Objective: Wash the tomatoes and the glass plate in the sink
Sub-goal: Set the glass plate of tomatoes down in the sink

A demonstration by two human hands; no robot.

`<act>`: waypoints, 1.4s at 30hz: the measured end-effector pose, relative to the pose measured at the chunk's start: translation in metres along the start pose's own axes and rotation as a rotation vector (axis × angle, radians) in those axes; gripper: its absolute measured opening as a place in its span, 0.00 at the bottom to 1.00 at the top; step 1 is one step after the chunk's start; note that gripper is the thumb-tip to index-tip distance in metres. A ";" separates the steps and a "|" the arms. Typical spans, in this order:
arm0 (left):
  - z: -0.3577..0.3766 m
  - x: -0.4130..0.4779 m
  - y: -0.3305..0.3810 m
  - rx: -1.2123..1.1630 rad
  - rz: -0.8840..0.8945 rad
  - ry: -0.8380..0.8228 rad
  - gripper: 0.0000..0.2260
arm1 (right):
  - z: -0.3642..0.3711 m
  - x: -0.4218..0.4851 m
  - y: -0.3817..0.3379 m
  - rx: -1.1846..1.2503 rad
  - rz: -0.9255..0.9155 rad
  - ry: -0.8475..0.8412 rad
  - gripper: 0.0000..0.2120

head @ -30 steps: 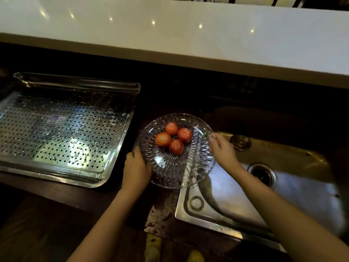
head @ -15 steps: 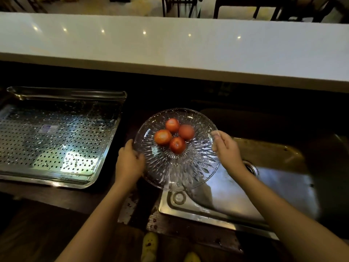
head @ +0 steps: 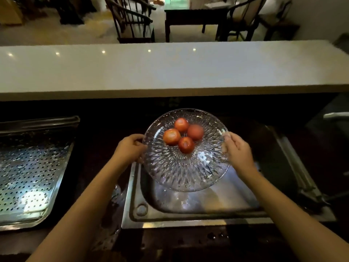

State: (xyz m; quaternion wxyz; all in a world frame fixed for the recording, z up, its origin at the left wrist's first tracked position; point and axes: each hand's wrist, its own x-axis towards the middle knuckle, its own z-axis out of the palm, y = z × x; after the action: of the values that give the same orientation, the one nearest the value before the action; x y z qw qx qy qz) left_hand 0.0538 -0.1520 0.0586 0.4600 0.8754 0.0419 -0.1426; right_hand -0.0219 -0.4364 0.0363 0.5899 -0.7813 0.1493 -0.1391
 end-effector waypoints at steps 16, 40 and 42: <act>0.115 0.087 -0.020 0.274 -0.085 -0.250 0.11 | -0.031 0.006 0.095 -0.222 0.162 0.075 0.12; 0.207 0.135 -0.151 0.415 -0.310 -0.244 0.08 | 0.015 0.051 0.245 -0.853 0.409 -0.322 0.13; 0.206 0.132 -0.149 0.393 -0.331 -0.238 0.10 | 0.015 0.052 0.246 -0.875 0.403 -0.329 0.13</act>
State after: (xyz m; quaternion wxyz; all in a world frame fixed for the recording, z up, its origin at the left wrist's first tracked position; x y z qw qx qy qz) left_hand 0.1064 -0.2426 -0.2081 0.2534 0.9062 0.1015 -0.3230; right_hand 0.0144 -0.5074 -0.2020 0.2384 -0.9225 0.2464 0.1776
